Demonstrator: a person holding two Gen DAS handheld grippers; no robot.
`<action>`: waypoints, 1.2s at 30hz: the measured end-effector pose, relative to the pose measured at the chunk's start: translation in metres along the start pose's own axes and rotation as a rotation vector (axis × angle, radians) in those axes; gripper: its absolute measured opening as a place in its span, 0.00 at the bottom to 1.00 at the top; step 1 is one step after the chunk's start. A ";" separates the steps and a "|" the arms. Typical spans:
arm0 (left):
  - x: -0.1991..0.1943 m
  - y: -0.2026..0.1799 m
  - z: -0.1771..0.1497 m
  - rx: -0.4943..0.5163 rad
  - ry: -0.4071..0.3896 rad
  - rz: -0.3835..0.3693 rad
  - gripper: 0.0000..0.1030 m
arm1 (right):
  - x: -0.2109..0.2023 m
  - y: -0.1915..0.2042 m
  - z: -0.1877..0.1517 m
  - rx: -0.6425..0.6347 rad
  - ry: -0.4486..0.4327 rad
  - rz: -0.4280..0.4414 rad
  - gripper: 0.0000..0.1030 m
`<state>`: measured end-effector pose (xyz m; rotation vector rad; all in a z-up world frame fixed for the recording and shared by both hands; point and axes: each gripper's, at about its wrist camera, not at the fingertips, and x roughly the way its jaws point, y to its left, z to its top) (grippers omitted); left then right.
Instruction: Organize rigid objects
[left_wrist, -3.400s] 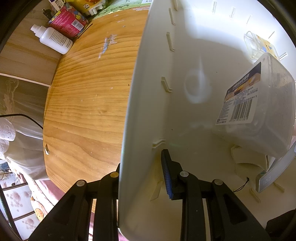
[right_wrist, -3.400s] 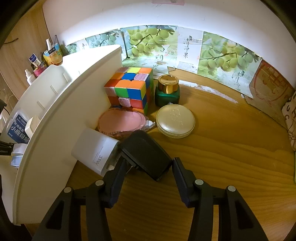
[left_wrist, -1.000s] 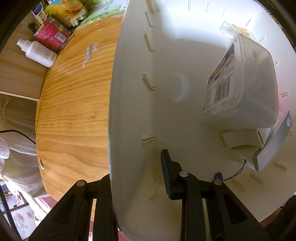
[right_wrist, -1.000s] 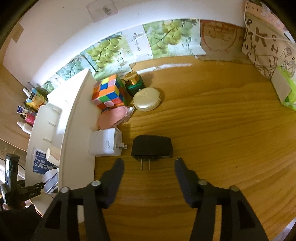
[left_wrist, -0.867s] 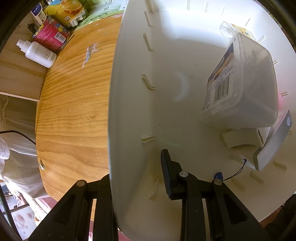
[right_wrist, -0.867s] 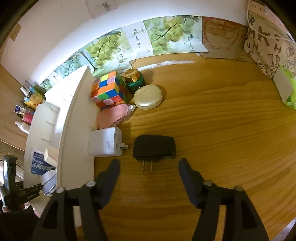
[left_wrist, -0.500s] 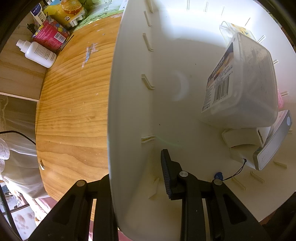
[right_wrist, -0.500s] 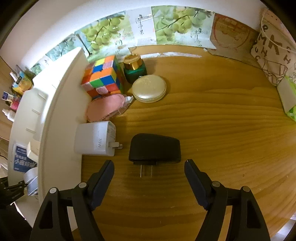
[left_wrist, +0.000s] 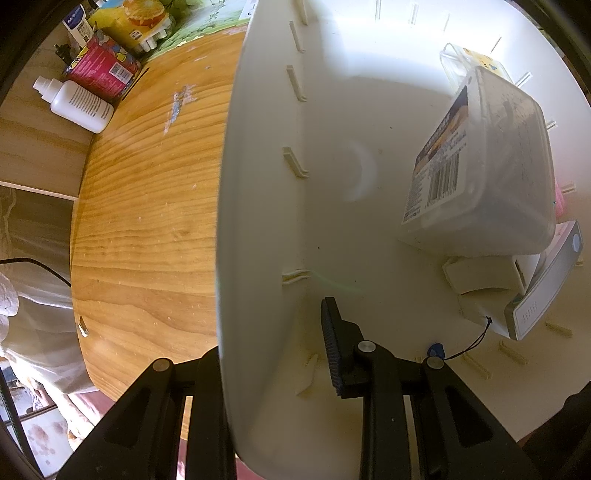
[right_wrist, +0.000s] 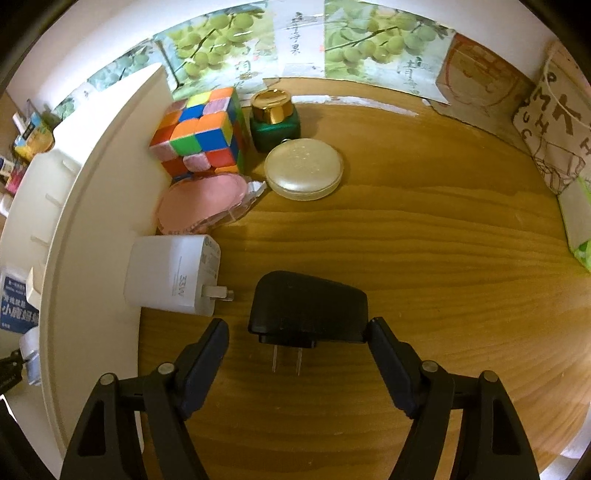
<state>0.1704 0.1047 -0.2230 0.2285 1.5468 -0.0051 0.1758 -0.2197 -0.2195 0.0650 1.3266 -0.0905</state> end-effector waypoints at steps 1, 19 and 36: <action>0.000 0.001 0.000 -0.001 0.000 0.000 0.28 | 0.001 0.000 0.000 -0.005 0.002 -0.009 0.69; 0.002 0.004 -0.001 0.001 0.000 -0.001 0.28 | -0.005 -0.005 -0.005 0.005 0.014 0.037 0.61; 0.001 -0.005 -0.003 0.055 -0.003 -0.002 0.28 | -0.064 0.018 -0.022 0.003 -0.073 0.046 0.61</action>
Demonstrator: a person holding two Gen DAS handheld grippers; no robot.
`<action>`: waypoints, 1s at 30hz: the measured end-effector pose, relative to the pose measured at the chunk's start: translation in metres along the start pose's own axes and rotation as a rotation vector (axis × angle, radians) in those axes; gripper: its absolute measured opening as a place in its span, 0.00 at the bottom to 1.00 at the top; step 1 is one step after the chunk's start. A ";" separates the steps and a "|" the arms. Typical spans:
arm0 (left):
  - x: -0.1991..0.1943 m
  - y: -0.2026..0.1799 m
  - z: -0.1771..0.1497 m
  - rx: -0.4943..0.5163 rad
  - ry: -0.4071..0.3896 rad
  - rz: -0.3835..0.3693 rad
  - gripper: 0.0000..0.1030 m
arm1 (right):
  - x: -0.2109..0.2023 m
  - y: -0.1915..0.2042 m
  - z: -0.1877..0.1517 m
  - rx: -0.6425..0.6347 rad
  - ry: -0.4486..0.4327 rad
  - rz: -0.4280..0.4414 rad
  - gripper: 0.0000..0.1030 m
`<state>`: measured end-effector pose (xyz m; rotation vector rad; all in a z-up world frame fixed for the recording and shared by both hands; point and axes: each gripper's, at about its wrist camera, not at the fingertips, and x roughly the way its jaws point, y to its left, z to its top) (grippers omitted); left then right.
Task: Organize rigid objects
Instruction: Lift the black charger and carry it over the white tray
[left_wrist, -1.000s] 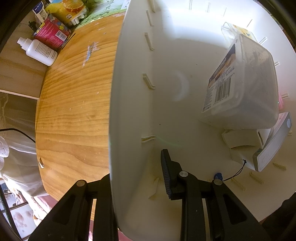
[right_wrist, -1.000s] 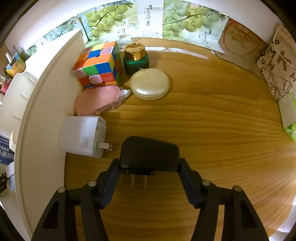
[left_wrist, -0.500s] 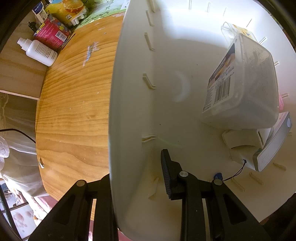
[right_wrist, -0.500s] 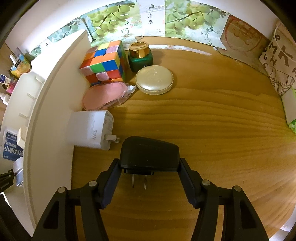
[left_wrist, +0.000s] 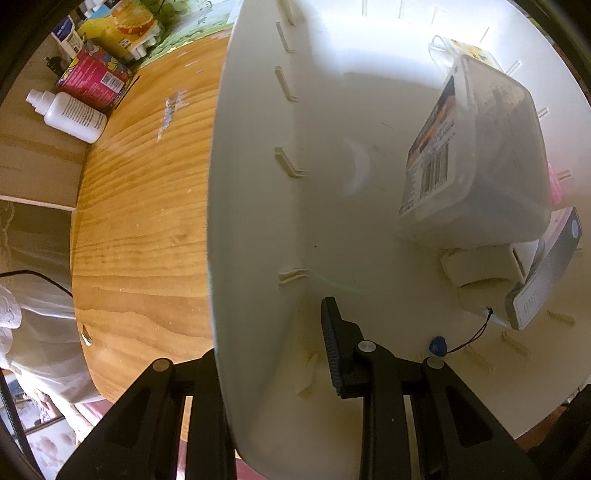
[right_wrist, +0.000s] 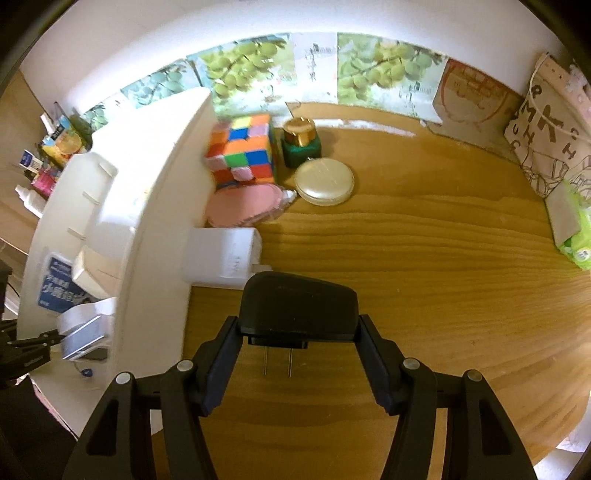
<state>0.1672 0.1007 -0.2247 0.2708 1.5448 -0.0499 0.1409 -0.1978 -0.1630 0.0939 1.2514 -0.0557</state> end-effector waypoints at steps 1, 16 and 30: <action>0.000 -0.001 0.000 0.005 0.000 -0.001 0.28 | -0.004 0.001 0.000 -0.001 -0.008 0.001 0.61; -0.001 -0.005 0.002 0.097 -0.011 -0.047 0.28 | -0.060 0.046 0.000 -0.039 -0.130 0.008 0.61; -0.002 0.001 0.010 0.174 -0.018 -0.114 0.28 | -0.076 0.107 -0.011 -0.118 -0.126 0.026 0.61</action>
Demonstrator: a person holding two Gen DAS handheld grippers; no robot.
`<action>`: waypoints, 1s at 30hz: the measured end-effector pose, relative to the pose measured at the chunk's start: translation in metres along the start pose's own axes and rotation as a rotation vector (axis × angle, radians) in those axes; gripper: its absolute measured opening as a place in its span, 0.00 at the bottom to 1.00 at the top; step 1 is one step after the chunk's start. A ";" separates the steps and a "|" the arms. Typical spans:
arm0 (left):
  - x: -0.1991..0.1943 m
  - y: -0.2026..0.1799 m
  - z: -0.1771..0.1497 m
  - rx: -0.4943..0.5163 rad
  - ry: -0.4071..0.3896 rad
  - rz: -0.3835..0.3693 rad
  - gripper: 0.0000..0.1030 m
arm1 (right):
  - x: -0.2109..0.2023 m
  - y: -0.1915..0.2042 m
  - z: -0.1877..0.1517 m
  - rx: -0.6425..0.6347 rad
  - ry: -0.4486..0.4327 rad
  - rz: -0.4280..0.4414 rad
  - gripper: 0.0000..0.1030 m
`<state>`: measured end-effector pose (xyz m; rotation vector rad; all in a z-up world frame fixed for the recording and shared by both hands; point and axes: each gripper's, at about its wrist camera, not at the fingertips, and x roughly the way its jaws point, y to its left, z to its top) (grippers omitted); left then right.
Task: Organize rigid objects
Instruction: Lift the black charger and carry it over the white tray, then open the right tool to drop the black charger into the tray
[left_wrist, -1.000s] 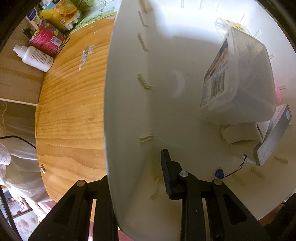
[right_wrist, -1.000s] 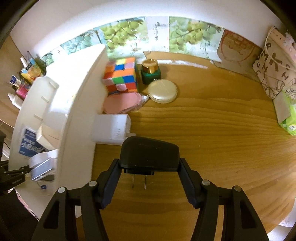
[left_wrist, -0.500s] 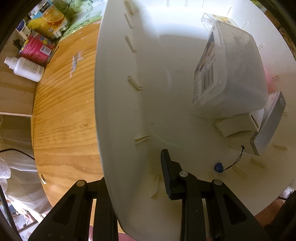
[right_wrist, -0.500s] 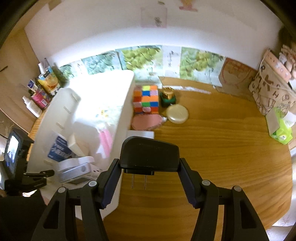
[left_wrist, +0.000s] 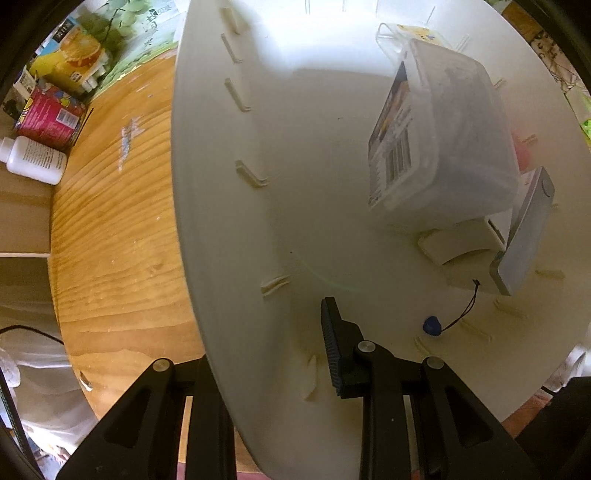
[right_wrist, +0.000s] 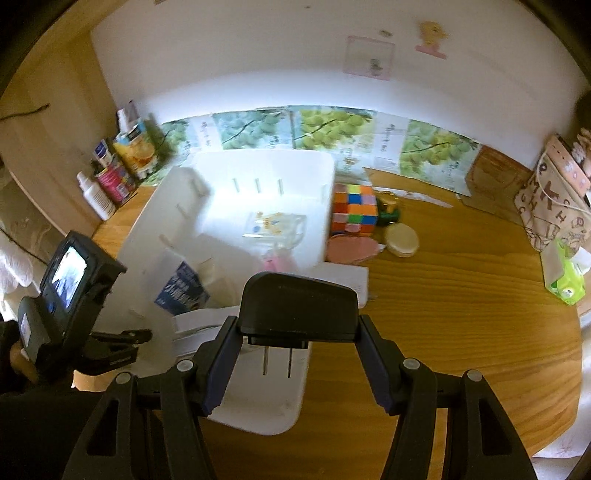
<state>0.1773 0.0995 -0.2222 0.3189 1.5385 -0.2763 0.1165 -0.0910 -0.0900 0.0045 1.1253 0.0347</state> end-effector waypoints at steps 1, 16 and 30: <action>0.000 0.000 0.000 0.002 -0.003 -0.005 0.28 | 0.001 0.004 0.000 -0.005 0.009 0.000 0.61; 0.001 0.004 0.001 0.026 0.000 -0.020 0.28 | 0.015 0.045 -0.009 -0.071 0.098 0.024 0.61; 0.003 0.003 -0.002 0.007 -0.001 -0.007 0.26 | 0.015 0.051 -0.004 -0.125 0.077 0.094 0.61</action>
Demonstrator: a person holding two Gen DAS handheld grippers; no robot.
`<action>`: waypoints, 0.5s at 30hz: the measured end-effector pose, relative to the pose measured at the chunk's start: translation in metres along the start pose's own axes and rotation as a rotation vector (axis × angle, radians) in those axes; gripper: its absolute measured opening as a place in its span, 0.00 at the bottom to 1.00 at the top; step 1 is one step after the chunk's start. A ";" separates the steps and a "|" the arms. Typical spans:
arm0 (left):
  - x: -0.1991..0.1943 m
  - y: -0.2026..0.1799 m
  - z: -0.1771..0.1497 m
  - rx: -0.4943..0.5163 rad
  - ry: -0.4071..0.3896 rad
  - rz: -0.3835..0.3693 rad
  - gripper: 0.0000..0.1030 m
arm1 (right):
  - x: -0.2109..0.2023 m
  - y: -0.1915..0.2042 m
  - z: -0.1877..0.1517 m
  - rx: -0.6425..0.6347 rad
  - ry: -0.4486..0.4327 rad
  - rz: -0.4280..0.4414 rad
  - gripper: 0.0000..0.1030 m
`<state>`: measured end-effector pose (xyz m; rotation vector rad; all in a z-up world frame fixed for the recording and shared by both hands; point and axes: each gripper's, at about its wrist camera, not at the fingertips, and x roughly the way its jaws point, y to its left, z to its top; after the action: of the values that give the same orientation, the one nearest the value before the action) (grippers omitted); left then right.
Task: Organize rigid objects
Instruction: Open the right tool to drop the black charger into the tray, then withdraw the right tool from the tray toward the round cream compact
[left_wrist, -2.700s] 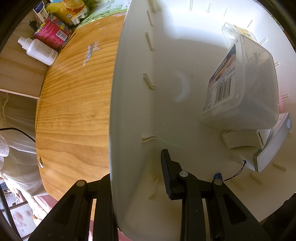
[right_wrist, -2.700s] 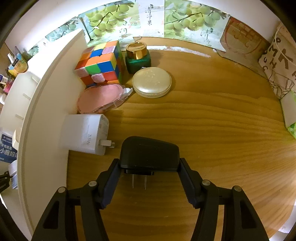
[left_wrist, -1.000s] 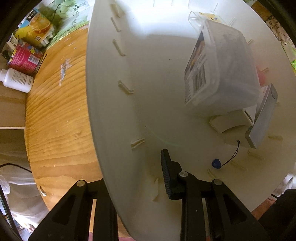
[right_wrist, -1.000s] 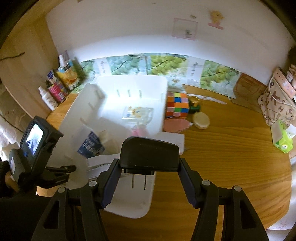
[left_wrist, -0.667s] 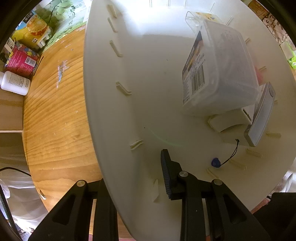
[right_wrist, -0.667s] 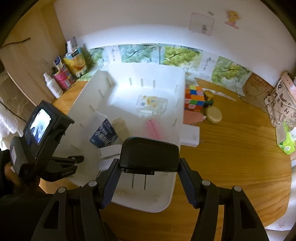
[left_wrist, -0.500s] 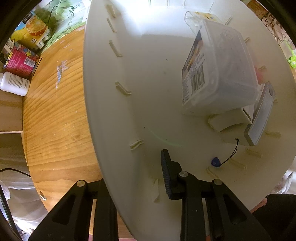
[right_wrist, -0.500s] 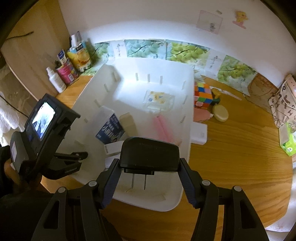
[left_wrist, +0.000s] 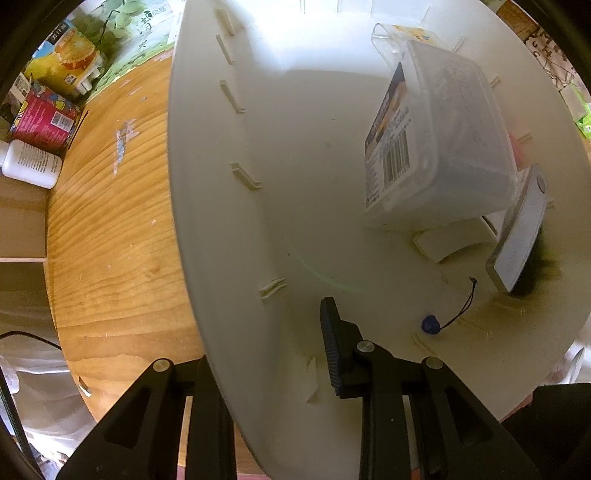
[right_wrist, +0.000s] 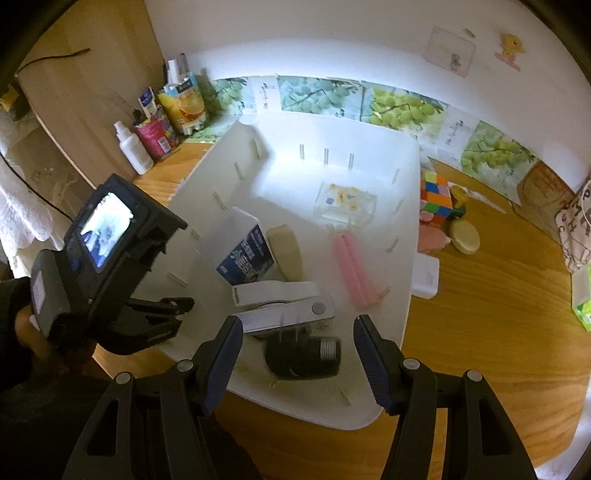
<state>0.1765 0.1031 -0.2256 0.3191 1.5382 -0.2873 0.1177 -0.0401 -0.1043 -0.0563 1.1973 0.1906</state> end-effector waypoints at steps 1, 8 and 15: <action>0.000 0.000 0.000 -0.002 0.000 0.003 0.27 | 0.000 -0.002 0.001 -0.002 -0.002 0.006 0.61; 0.002 -0.003 0.001 -0.020 0.004 0.016 0.27 | -0.003 -0.018 0.001 -0.021 -0.018 0.035 0.71; 0.004 -0.005 0.008 -0.080 0.019 0.023 0.28 | -0.006 -0.044 0.004 -0.025 -0.045 0.044 0.74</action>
<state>0.1819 0.0961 -0.2300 0.2769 1.5596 -0.2047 0.1267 -0.0839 -0.0998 -0.0471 1.1520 0.2445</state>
